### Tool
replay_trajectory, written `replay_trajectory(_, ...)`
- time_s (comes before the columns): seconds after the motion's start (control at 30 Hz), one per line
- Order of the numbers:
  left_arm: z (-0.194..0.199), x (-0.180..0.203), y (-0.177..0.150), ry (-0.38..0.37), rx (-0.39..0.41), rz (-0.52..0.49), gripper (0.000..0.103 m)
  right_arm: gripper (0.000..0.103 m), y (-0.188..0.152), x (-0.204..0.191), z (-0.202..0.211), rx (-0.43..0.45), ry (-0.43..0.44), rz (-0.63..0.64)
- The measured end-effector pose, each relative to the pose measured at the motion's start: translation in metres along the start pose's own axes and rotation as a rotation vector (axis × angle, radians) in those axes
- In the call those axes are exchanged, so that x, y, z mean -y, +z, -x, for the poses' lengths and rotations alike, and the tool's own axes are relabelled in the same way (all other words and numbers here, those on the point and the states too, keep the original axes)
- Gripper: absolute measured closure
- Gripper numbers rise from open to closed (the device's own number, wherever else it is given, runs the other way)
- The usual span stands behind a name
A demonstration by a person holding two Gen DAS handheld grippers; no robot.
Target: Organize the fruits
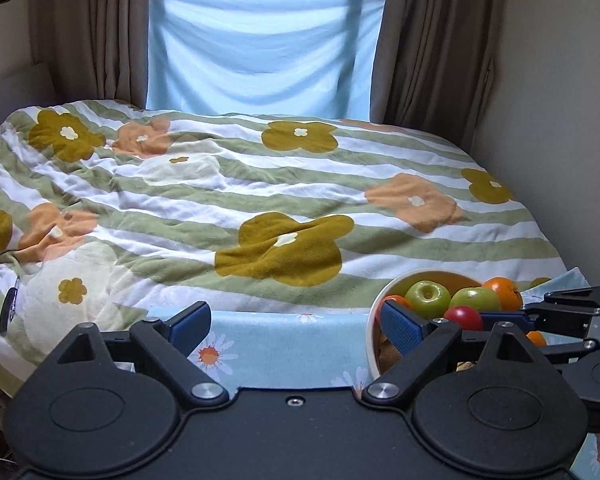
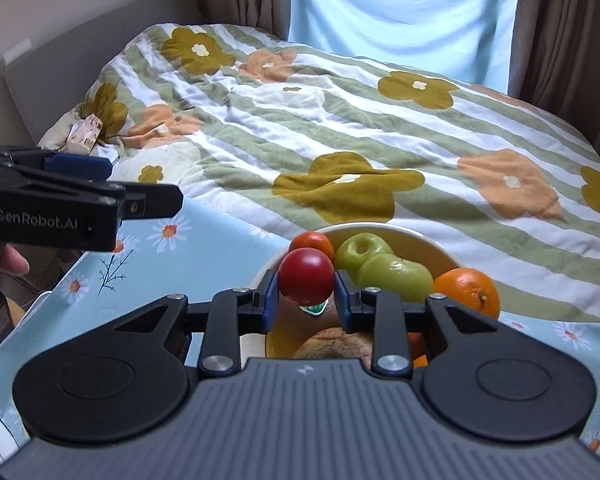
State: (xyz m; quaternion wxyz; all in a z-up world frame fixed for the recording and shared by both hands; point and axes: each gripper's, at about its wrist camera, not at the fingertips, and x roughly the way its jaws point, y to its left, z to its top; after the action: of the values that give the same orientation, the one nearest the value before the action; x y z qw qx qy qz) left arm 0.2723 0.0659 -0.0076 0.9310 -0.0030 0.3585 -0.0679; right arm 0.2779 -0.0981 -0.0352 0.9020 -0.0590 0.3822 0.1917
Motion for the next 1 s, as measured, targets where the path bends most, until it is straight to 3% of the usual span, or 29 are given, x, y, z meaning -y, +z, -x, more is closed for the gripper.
replay_trajectory(0.4,0.004,-0.009,-0.009,0.018,0.000,0.013,0.009,0.057,-0.019,-0.031,-0.018,-0.041,0.020,0.122)
replay_trajectory(0.47,0.005,-0.009,-0.010,0.018,0.004,0.014,0.009,0.041,-0.021,-0.033,-0.019,-0.038,0.005,0.134)
replay_trajectory(0.53,0.005,-0.010,-0.010,0.017,0.007,0.017,0.009,0.012,-0.023,-0.036,-0.016,-0.015,-0.023,0.148)
replay_trajectory(0.6,0.007,-0.009,-0.011,0.018,0.012,0.016,0.009,0.004,-0.026,-0.038,-0.009,0.020,-0.038,0.161)
replay_trajectory(1.0,0.057,0.015,-0.004,0.002,0.084,-0.002,0.009,0.004,-0.027,-0.032,0.055,0.093,-0.068,0.134)
